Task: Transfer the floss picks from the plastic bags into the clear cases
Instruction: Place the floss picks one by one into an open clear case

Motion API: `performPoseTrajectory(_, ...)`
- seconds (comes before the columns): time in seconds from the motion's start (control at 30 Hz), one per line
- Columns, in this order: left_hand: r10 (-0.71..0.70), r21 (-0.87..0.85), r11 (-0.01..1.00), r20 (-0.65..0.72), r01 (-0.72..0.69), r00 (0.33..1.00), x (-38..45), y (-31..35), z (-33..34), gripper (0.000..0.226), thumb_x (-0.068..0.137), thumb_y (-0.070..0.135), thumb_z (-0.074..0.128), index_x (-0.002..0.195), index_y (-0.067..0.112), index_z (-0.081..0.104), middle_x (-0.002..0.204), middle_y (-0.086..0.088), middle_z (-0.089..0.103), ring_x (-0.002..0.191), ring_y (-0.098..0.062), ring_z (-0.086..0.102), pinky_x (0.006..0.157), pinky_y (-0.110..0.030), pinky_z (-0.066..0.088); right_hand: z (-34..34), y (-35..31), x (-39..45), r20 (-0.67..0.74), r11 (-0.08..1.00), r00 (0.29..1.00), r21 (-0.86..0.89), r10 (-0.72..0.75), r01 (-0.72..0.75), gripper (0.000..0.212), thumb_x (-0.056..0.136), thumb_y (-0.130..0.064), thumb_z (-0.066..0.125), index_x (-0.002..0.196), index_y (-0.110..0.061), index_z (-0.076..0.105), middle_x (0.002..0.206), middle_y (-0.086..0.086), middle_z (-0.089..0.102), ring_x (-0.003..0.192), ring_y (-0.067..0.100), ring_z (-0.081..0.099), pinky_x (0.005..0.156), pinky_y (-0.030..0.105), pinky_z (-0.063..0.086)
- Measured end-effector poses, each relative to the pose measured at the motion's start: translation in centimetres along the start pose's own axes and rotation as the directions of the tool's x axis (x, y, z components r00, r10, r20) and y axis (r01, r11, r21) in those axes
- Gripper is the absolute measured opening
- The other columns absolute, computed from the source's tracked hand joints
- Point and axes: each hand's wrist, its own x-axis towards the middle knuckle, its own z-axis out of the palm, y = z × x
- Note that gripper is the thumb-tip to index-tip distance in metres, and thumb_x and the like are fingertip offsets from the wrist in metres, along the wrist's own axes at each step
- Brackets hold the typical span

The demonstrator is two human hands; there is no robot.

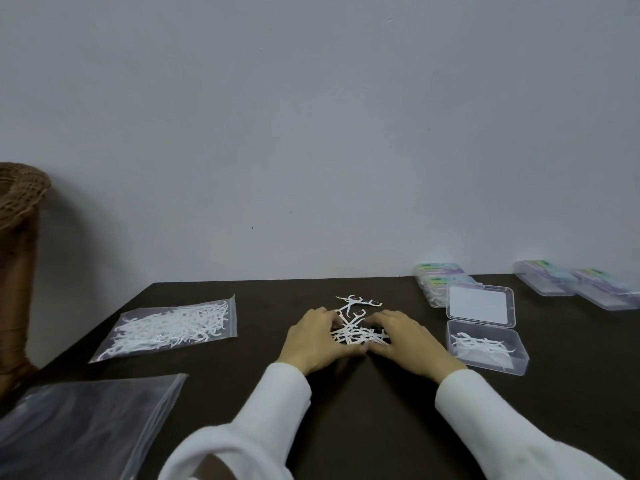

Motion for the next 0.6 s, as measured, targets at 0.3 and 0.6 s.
performPoseTrajectory(0.3, 0.067, -0.164, 0.985, 0.058, -0.057, 0.996, 0.8, -1.0, -0.6, 0.032, 0.075, 0.019, 0.079, 0.105, 0.013, 0.069, 0.095, -0.003, 0.067, 0.078, -0.006, 0.056, 0.067, -0.009, 0.043, -0.7, -0.4, 0.1, 0.029, 0.997, 0.996, -0.027, 0.079, -0.079, 0.018, 0.083, -0.017, 0.06, 0.101, -0.017, 0.063, 0.105, 0.005, 0.062, 0.1, 0.022, 0.058, 0.084, 0.03, 0.048)
performPoseTrajectory(0.6, 0.198, 0.133, 0.971, 0.031, -0.201, 0.98, 0.9, -1.0, -0.4, 0.012, 0.091, 0.015, 0.057, 0.101, 0.011, 0.063, 0.106, -0.003, 0.061, 0.099, -0.019, 0.058, 0.082, -0.025, 0.042, -1.9, 0.1, -0.3, 0.134, 0.958, 0.97, 0.18, 0.203, -0.225, 0.015, 0.076, -0.013, 0.074, 0.076, -0.018, 0.06, 0.08, 0.001, 0.059, 0.075, 0.011, 0.056, 0.056, 0.007, 0.037)
